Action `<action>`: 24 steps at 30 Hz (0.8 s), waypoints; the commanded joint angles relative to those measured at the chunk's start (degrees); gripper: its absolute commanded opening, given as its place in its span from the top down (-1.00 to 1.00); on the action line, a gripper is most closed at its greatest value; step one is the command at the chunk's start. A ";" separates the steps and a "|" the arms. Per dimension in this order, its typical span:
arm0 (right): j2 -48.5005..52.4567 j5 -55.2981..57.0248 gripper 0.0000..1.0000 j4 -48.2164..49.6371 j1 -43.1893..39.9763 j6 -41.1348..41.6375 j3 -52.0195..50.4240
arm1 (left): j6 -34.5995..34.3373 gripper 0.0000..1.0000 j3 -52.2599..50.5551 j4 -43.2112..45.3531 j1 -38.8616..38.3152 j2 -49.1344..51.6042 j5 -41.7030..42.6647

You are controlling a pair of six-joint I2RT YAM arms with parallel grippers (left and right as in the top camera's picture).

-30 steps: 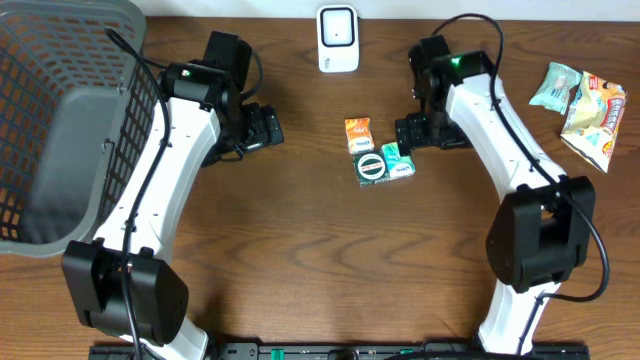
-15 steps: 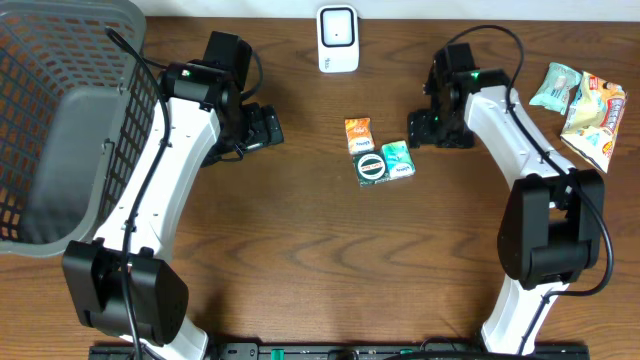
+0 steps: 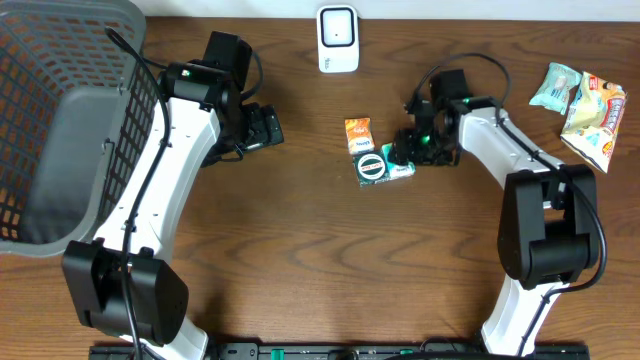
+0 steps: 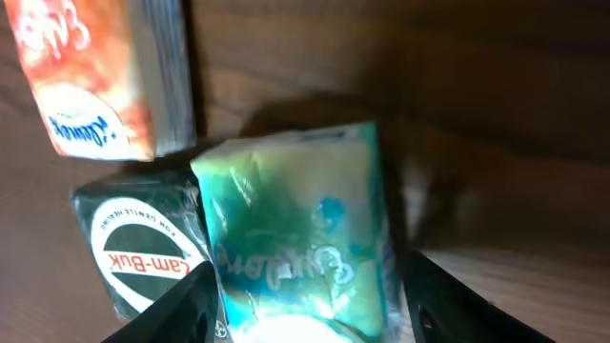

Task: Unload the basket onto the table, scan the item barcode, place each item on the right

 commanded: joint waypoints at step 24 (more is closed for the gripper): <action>-0.61 -34.77 0.65 -8.48 -9.49 -13.94 -5.38 | -0.72 -1.00 -0.28 -0.15 0.11 0.22 -0.13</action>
